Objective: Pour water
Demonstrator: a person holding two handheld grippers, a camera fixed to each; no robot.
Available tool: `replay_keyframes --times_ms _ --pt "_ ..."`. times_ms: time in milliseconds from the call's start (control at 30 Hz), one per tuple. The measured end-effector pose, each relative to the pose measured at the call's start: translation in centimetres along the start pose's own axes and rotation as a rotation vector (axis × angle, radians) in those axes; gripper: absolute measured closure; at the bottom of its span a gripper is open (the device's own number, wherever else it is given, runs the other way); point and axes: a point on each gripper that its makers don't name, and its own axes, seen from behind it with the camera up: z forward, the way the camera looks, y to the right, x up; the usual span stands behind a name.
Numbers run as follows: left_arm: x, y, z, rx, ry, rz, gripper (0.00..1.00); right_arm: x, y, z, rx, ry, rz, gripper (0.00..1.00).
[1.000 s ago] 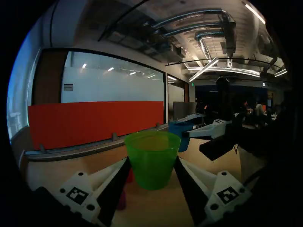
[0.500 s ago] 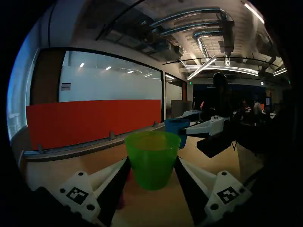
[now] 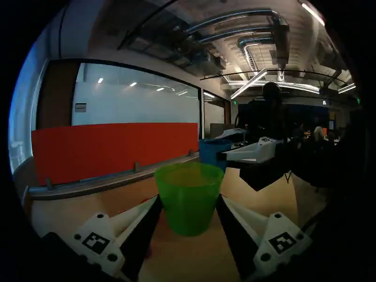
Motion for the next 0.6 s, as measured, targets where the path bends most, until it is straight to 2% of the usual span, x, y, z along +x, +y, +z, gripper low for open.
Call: replay_keyframes --times_ms 367,600 --pt "-0.4 0.9 0.4 -0.017 -0.002 0.008 0.21 1.6 0.5 0.7 -0.004 0.02 -0.08 0.09" --pt "-0.4 1.1 0.6 -0.027 0.005 -0.011 0.21 2.7 0.8 1.2 -0.014 0.029 -0.151 0.09"
